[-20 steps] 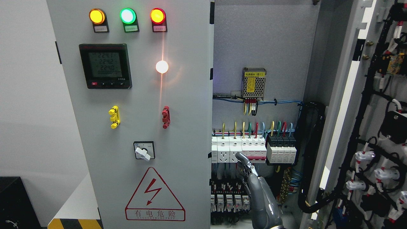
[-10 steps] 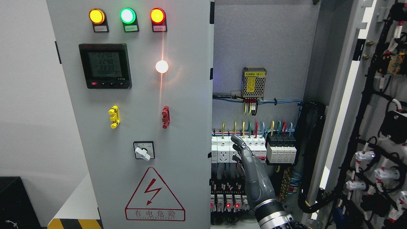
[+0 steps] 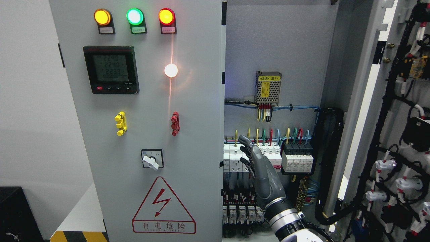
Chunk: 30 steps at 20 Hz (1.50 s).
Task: Open door with both hands
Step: 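Raise the right hand into the gap beside the indicator-light door, then hook the right fingers behind the indicator-light door's inner edge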
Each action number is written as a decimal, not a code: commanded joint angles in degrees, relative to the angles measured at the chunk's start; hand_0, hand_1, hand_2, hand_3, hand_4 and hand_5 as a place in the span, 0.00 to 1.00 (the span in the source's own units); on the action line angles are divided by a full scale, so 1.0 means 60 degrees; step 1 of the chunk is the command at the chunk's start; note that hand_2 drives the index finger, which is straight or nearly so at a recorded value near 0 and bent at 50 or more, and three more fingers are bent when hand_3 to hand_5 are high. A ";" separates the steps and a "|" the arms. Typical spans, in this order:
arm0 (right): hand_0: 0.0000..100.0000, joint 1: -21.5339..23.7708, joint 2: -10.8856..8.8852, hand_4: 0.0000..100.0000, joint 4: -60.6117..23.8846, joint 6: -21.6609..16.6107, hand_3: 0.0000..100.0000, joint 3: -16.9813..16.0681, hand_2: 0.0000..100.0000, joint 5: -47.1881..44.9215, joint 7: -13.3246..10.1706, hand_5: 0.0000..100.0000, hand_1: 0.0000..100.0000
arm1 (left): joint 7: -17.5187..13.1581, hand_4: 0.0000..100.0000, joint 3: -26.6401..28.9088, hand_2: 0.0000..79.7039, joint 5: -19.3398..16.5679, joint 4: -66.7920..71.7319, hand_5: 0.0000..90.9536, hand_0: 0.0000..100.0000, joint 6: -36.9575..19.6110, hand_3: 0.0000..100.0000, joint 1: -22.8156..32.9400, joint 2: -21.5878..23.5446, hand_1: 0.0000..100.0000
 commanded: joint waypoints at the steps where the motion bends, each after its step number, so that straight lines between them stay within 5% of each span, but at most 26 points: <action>1: 0.00 -0.0411 0.0008 0.00 0.0609 0.0162 0.00 -0.0334 0.00 -0.0440 0.0073 0.00 0.00 | 0.0003 0.00 0.0284 0.00 0.0015 -0.0002 0.00 0.00 -0.0001 0.00 -0.0001 -0.0005 0.00; 19: 0.00 -0.1145 -0.0167 0.00 0.1298 0.1144 0.00 -0.0730 0.00 -0.1832 0.0951 0.00 0.00 | 0.0003 0.00 0.0298 0.00 0.0015 -0.0002 0.00 0.00 -0.0001 0.00 -0.0001 -0.0005 0.00; 30: 0.00 -0.1525 -0.0358 0.00 0.1956 0.1115 0.00 -0.0892 0.00 -0.2111 0.2078 0.00 0.00 | 0.0003 0.00 0.0298 0.00 0.0015 -0.0002 0.00 0.00 -0.0001 0.00 -0.0001 -0.0005 0.00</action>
